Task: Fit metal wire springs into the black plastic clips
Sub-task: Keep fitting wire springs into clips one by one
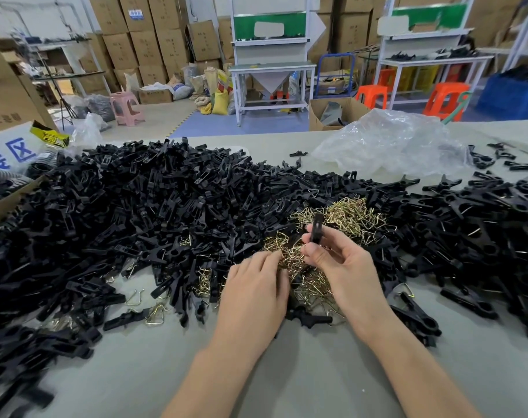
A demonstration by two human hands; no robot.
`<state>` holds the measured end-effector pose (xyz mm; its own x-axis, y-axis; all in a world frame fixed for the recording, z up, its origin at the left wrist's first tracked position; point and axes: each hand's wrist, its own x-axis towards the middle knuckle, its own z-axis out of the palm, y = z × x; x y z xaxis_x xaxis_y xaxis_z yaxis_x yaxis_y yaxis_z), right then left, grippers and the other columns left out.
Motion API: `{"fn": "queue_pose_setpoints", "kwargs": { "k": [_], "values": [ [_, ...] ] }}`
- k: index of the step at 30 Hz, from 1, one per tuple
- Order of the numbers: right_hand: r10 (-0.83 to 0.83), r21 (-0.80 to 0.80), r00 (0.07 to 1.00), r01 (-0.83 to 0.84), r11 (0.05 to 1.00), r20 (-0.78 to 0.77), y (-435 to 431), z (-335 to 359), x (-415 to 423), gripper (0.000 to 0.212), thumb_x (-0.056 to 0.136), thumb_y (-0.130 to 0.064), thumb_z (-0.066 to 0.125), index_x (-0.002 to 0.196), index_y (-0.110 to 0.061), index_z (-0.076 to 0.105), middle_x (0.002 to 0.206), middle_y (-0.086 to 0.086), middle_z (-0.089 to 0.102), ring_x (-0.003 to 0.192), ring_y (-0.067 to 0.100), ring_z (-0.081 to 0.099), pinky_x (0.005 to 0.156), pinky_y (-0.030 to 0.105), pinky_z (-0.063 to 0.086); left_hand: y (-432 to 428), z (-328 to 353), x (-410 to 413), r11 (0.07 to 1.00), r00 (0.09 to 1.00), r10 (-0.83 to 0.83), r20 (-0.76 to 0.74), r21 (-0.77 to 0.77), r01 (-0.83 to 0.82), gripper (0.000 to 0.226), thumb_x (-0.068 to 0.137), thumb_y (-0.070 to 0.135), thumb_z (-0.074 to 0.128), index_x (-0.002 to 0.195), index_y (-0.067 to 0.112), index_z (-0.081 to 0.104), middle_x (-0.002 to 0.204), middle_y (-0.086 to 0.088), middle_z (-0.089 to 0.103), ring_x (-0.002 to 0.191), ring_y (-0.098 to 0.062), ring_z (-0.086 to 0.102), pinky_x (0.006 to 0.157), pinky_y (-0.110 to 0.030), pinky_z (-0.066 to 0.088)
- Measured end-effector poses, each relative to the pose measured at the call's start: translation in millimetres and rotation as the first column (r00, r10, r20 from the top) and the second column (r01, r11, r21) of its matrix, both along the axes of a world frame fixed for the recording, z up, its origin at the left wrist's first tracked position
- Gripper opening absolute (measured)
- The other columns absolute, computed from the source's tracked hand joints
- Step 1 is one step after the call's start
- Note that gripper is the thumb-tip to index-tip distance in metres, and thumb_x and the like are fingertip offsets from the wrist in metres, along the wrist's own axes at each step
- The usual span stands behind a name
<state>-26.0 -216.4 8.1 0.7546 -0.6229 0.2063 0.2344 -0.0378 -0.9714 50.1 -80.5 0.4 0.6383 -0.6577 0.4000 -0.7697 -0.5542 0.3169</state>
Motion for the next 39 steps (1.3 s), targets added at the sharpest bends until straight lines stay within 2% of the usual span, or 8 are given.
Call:
{"fn": "queue_pose_setpoints", "kwargs": {
  "k": [6, 11, 16, 21, 26, 30, 34, 39],
  "values": [
    [-0.075, 0.021, 0.997, 0.075, 0.997, -0.017, -5.2, -2.1, 1.3, 0.023, 0.093, -0.012, 0.071, 0.106, -0.031, 0.074, 0.103, -0.010, 0.076, 0.091, 0.004, 0.071, 0.090, 0.025, 0.058, -11.1, 0.6, 14.2, 0.974, 0.996, 0.078, 0.044, 0.212, -0.085, 0.039, 0.106, 0.046, 0.031, 0.140, 0.032, 0.046, 0.124, 0.008, 0.052, 0.114, -0.017, 0.050, 0.095, -0.032, 0.031],
    [-0.077, 0.000, 0.997, 0.077, 0.997, -0.023, -4.5, -1.8, 2.1, 0.024, 0.093, -0.015, 0.072, 0.098, -0.038, 0.075, 0.103, -0.008, 0.076, 0.086, 0.007, 0.071, 0.088, 0.026, 0.059, -8.8, 2.2, 16.0, 0.986, 0.994, 0.084, -0.063, 0.147, -0.074, 0.022, 0.104, 0.044, 0.039, 0.121, 0.035, 0.049, 0.112, 0.015, 0.057, 0.110, -0.014, 0.051, 0.092, -0.030, 0.028],
    [-0.082, -0.030, 0.996, 0.081, 0.996, -0.028, -4.6, -2.5, 2.1, 0.023, 0.094, -0.017, 0.072, 0.098, -0.039, 0.076, 0.101, -0.007, 0.076, 0.082, 0.007, 0.070, 0.088, 0.030, 0.059, -8.2, 2.2, 13.9, 0.978, 0.999, 0.052, -0.018, 0.204, -0.047, 0.041, 0.106, 0.043, 0.033, 0.147, 0.041, 0.034, 0.124, 0.008, 0.048, 0.115, -0.016, 0.048, 0.095, -0.033, 0.030],
    [-0.080, -0.031, 0.996, 0.079, 0.996, -0.033, -3.6, -2.6, 1.9, 0.020, 0.094, -0.016, 0.072, 0.100, -0.034, 0.076, 0.101, -0.003, 0.076, 0.082, 0.007, 0.068, 0.091, 0.033, 0.058, -6.1, 2.8, 14.6, 0.988, 0.997, 0.046, -0.058, 0.151, -0.037, 0.024, 0.104, 0.046, 0.038, 0.121, 0.034, 0.051, 0.120, 0.015, 0.052, 0.112, -0.013, 0.048, 0.094, -0.030, 0.030],
    [-0.085, -0.001, 0.996, 0.085, 0.996, -0.035, -4.4, -2.9, 2.3, 0.019, 0.094, -0.014, 0.071, 0.109, -0.025, 0.074, 0.102, -0.005, 0.076, 0.084, 0.007, 0.072, 0.085, 0.027, 0.060, -2.0, 4.9, 9.8, 1.000, 1.000, 0.007, -0.013, 0.029, -0.006, 0.017, 0.105, 0.038, 0.039, 0.104, 0.030, 0.053, 0.099, 0.016, 0.058, 0.097, -0.011, 0.055, 0.091, -0.029, 0.036],
    [-0.093, -0.027, 0.995, 0.092, 0.995, -0.040, -4.8, -1.7, 0.1, 0.021, 0.094, -0.014, 0.071, 0.113, -0.023, 0.073, 0.102, -0.006, 0.075, 0.085, 0.008, 0.072, 0.082, 0.024, 0.058, -0.3, 3.2, 8.6, 0.973, 0.994, 0.034, -0.107, -0.224, -0.057, 0.018, 0.103, 0.036, 0.043, 0.100, 0.026, 0.057, 0.097, 0.014, 0.056, 0.092, -0.009, 0.052, 0.082, -0.025, 0.041],
    [-0.108, -0.171, 0.991, 0.094, 0.981, -0.074, -2.6, -1.4, -1.3, 0.025, 0.094, -0.020, 0.071, 0.113, -0.037, 0.069, 0.101, -0.021, 0.074, 0.088, 0.003, 0.070, 0.083, 0.014, 0.053, 4.1, 6.5, 8.9, 0.874, 0.953, -0.056, -0.299, -0.477, -0.098, 0.012, 0.104, 0.038, 0.047, 0.098, 0.036, 0.057, 0.084, 0.019, 0.059, 0.077, -0.002, 0.055, 0.067, -0.012, 0.039],
    [-0.148, -0.368, 0.982, 0.096, 0.925, -0.114, 4.6, -3.3, -1.0, 0.035, 0.093, -0.019, 0.073, 0.116, -0.045, 0.065, 0.108, -0.023, 0.066, 0.101, -0.004, 0.061, 0.082, 0.005, 0.043, 3.9, 8.5, 7.2, 0.828, 0.921, -0.097, -0.376, -0.544, -0.135, 0.012, 0.103, 0.037, 0.051, 0.097, 0.042, 0.059, 0.080, 0.017, 0.065, 0.073, -0.005, 0.061, 0.063, -0.010, 0.041]
  ]
}}
